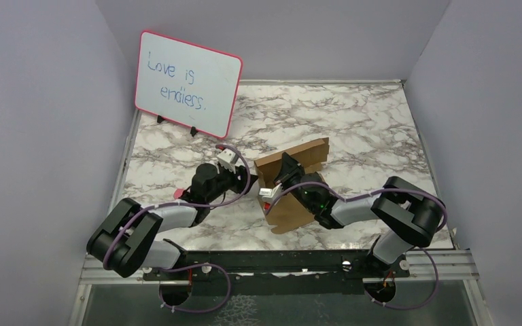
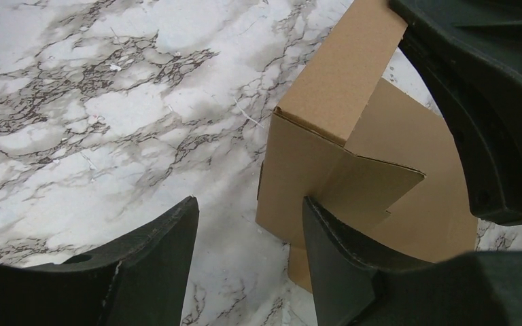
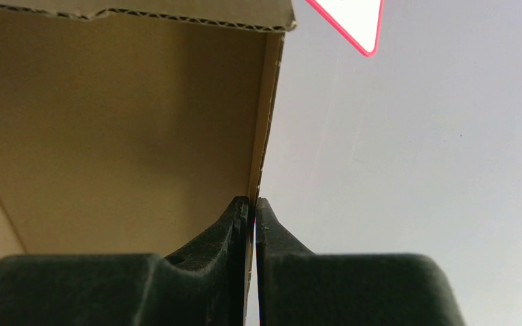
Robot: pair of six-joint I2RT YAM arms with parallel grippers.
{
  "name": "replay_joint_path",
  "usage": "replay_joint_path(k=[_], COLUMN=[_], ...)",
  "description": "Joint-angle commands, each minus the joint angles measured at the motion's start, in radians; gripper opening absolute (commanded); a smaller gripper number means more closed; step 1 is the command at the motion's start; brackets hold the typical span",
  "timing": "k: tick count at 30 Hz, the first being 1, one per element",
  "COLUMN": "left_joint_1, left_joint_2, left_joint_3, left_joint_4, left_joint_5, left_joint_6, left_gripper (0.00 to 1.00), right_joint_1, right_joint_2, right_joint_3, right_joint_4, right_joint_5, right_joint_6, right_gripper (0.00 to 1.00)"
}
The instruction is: Fold the paper box
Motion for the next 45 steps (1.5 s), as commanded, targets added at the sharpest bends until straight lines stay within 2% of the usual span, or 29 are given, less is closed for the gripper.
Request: replay_joint_path(k=[1,21,31,42,45], left_joint_1=[-0.026,-0.061,-0.115,-0.203,-0.203], left_joint_2=[0.010,-0.076,0.012,0.122,0.158], left_joint_3=[-0.015,-0.104,-0.068,-0.034,-0.017], left_joint_4=[0.080,0.144,0.199,0.289,0.309], left_joint_5=[-0.017,-0.063,-0.092,-0.327,-0.377], left_joint_6=[0.000,-0.044,-0.059,-0.068,-0.059], left_gripper=[0.60,0.66,0.66,0.66,0.63], right_joint_1=[0.021,0.022,0.022,0.023,0.023], right_joint_2=[-0.007,0.023,0.029,0.006,0.003], right_joint_3=[-0.030,-0.023,-0.024,-0.030,-0.030], right_joint_4=[0.041,0.091,0.098,0.071,0.066], right_joint_5=[-0.033,-0.019,-0.026,-0.029,-0.032], right_joint_6=[0.000,0.057,0.067,0.082,0.087], right_gripper=[0.12,0.05,0.04,0.04,0.04])
